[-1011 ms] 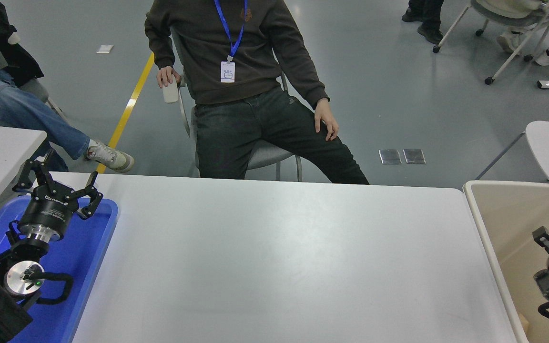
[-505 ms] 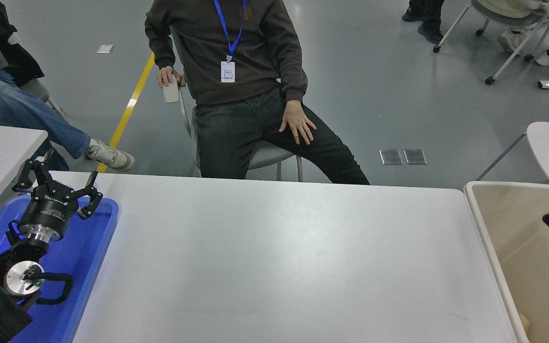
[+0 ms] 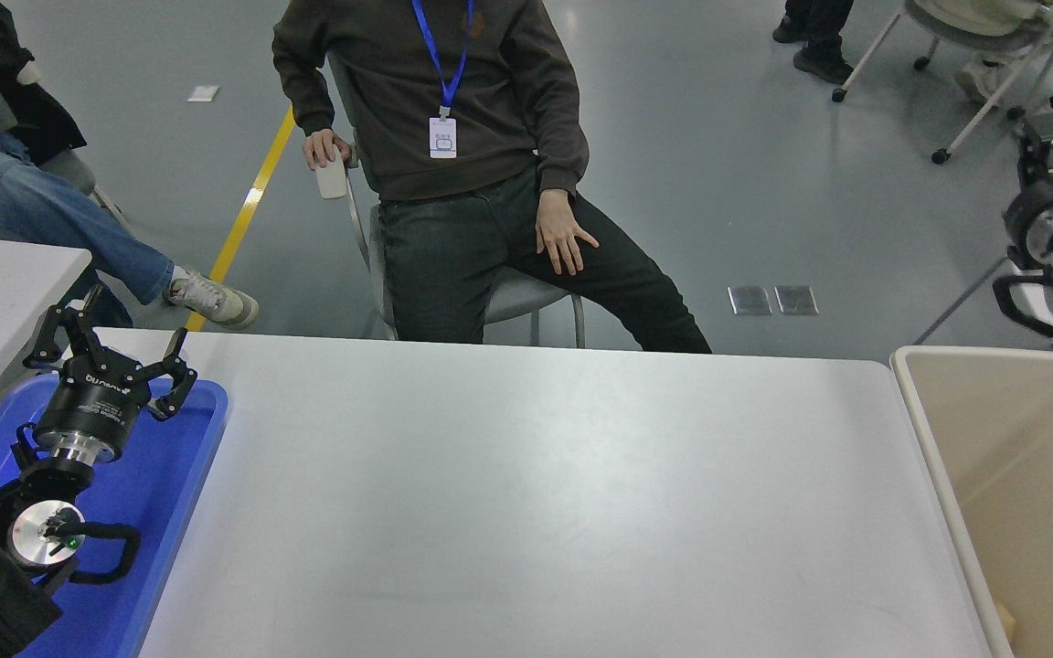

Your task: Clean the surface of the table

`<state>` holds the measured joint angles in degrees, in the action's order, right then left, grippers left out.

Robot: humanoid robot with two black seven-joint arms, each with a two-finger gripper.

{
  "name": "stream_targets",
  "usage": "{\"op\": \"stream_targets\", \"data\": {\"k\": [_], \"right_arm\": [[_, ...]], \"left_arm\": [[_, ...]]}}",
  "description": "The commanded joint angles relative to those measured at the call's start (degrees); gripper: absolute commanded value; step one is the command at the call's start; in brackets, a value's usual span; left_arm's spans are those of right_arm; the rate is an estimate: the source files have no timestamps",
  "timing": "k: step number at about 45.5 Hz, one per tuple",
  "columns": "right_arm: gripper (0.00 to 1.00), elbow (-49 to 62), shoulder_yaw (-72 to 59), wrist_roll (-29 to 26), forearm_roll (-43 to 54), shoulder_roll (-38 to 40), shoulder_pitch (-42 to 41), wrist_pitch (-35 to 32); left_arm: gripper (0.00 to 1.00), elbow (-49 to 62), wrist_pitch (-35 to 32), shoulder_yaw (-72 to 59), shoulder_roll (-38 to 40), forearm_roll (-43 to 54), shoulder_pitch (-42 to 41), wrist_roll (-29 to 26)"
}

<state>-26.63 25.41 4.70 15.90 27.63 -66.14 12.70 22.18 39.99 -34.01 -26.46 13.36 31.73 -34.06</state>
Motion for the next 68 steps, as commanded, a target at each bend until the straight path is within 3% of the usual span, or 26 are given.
{"op": "stream_targets", "data": {"k": [1, 9, 30, 49, 68], "right_arm": [[0.98, -4.4, 8.1, 8.4, 0.0, -1.0, -1.1, 0.0], [0.98, -5.6, 12.0, 12.6, 0.0, -2.9, 0.7, 0.0], [0.98, -12.5, 20.7, 24.8, 1.1, -8.3, 17.0, 0.1], [0.98, -12.6, 20.2, 26.6, 1.1, -15.1, 27.6, 0.0], [0.98, -12.4, 20.5, 26.6, 1.1, -17.2, 29.9, 0.0]], "left_arm": [[1.0, 0.0, 0.0, 0.0, 0.0, 0.0, 0.0, 0.0], [1.0, 0.0, 0.0, 0.0, 0.0, 0.0, 0.0, 0.0], [1.0, 0.0, 0.0, 0.0, 0.0, 0.0, 0.0, 0.0], [1.0, 0.0, 0.0, 0.0, 0.0, 0.0, 0.0, 0.0], [1.0, 0.1, 0.0, 0.0, 0.0, 0.0, 0.0, 0.0]]}}
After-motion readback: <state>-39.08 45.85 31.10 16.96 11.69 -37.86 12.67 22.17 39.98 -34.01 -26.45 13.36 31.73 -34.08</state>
